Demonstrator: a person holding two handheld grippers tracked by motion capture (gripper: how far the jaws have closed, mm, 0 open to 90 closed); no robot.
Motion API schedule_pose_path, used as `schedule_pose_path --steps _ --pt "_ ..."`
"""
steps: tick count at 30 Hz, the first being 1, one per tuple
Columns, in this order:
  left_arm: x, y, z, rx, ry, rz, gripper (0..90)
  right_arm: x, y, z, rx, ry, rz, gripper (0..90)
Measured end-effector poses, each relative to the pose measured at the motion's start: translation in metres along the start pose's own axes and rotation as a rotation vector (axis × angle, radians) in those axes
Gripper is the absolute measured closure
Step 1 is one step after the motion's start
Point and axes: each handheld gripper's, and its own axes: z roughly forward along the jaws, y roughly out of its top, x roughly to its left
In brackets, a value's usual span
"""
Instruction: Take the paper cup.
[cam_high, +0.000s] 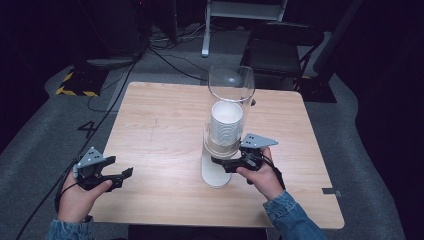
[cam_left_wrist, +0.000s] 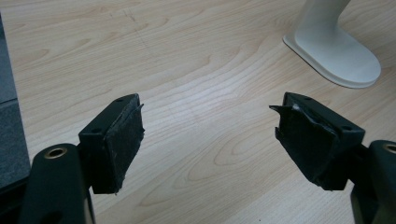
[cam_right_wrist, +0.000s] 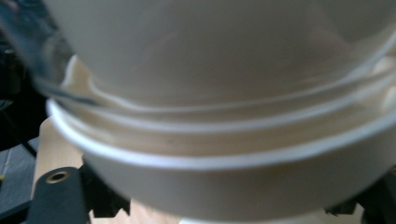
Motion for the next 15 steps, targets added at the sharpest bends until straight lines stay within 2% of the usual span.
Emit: schedule_pose_path --steps 5,15 --pt "-0.0002 -0.0004 0.0008 0.002 -0.001 -0.001 22.6 -0.0013 -0.0046 0.0038 -0.049 -0.010 -0.004 30.4" --pt "0.0000 -0.0003 0.0029 0.002 -0.004 -0.001 22.6 0.0016 -0.0061 0.0026 -0.053 -0.028 -0.024 32.8"
